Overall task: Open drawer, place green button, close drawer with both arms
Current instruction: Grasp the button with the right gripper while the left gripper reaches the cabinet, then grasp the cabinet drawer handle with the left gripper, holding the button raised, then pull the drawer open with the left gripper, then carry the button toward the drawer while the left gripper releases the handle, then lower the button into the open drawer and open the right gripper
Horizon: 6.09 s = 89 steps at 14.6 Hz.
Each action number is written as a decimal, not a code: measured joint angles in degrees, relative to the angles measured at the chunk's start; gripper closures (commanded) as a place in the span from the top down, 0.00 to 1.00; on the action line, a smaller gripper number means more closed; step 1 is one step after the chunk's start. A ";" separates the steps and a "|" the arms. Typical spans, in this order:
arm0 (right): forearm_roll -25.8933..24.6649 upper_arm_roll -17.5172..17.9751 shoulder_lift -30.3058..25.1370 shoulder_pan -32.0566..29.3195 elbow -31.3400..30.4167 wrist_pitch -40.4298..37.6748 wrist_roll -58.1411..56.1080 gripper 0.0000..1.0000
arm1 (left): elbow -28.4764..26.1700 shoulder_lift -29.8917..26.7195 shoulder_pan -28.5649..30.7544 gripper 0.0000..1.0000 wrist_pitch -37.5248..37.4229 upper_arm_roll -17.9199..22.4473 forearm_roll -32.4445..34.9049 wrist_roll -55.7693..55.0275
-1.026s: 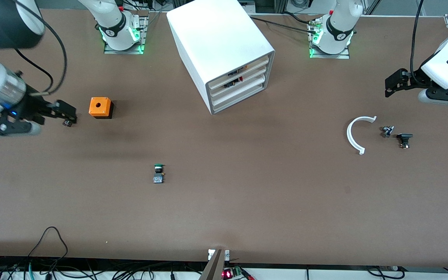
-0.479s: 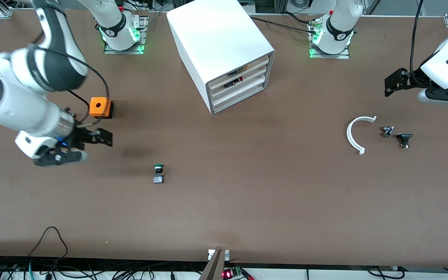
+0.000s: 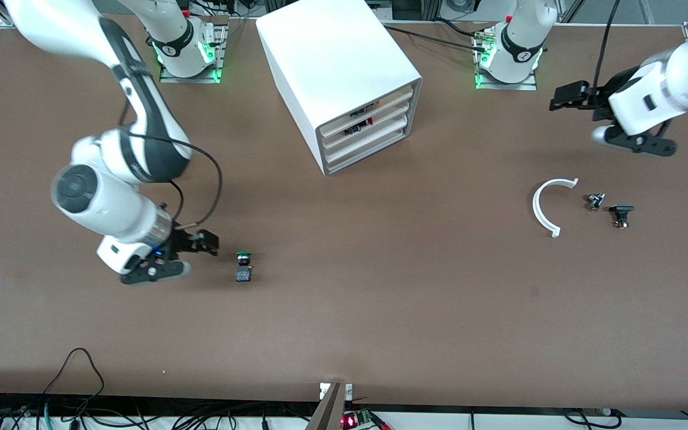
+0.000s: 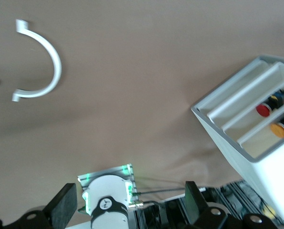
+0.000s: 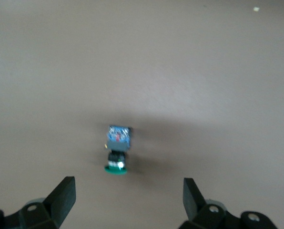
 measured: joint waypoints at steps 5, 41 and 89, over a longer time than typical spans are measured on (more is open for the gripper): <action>-0.01 -0.04 7.58 2.65 0.23 9.88 1.97 1.00 | -5.85 5.70 0.52 1.00 4.75 -0.26 -18.44 11.62; -3.55 -8.19 22.37 11.37 19.42 -3.09 15.94 0.25 | -42.77 28.91 1.11 0.00 40.25 -20.39 -77.33 72.04; -5.77 -8.97 17.89 41.80 33.07 -14.50 98.14 0.00 | 21.23 17.85 9.36 1.00 0.26 -11.17 13.14 -12.96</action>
